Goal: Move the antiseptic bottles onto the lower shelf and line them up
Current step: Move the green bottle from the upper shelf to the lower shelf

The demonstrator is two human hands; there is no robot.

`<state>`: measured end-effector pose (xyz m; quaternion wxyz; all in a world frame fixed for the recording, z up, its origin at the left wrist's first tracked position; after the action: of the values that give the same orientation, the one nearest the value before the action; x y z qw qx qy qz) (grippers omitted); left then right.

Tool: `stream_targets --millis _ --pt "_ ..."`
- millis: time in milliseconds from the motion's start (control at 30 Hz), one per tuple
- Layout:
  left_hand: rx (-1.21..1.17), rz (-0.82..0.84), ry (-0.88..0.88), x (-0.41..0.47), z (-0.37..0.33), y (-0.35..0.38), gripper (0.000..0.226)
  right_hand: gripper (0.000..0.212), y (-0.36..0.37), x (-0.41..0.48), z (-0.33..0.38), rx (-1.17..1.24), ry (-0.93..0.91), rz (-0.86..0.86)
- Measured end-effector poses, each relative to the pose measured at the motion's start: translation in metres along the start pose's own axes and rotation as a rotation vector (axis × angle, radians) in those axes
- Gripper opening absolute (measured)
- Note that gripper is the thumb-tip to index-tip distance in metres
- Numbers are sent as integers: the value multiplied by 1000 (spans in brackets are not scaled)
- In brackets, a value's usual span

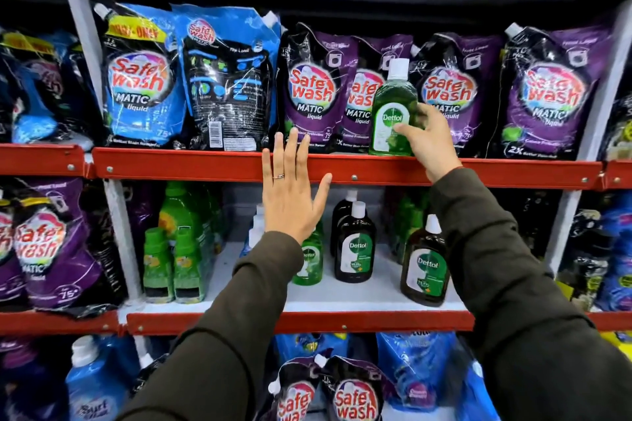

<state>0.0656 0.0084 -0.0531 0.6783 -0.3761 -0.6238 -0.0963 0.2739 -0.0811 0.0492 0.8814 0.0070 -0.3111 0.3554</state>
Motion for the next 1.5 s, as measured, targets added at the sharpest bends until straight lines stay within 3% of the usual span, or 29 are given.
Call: stream_targets --millis 300,433,833,1333,1500 --pt "0 6 6 -1 1 1 74 59 -4 -16 31 119 -123 -10" --pt "-25 14 21 -1 3 -2 74 49 -5 -33 35 142 -150 28" --pt "-143 79 7 -80 8 -13 72 43 27 -114 -19 204 -128 102" --pt "-112 511 -137 -239 36 52 75 41 103 -186 -144 217 100 320" --pt "-88 577 -156 -262 40 62 82 40 132 -182 -178 170 150 339"
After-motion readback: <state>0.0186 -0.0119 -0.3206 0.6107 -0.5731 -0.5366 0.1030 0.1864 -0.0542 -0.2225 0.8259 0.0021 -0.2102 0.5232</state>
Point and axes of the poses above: each hand's wrist, its own x-axis towards the middle knuckle, its own y-axis out of the palm, z = x × y, the point moved 2 cm from there along x, towards the middle knuckle, and after that the axes turned 5 degrees about -x, right-handed, at the moved point
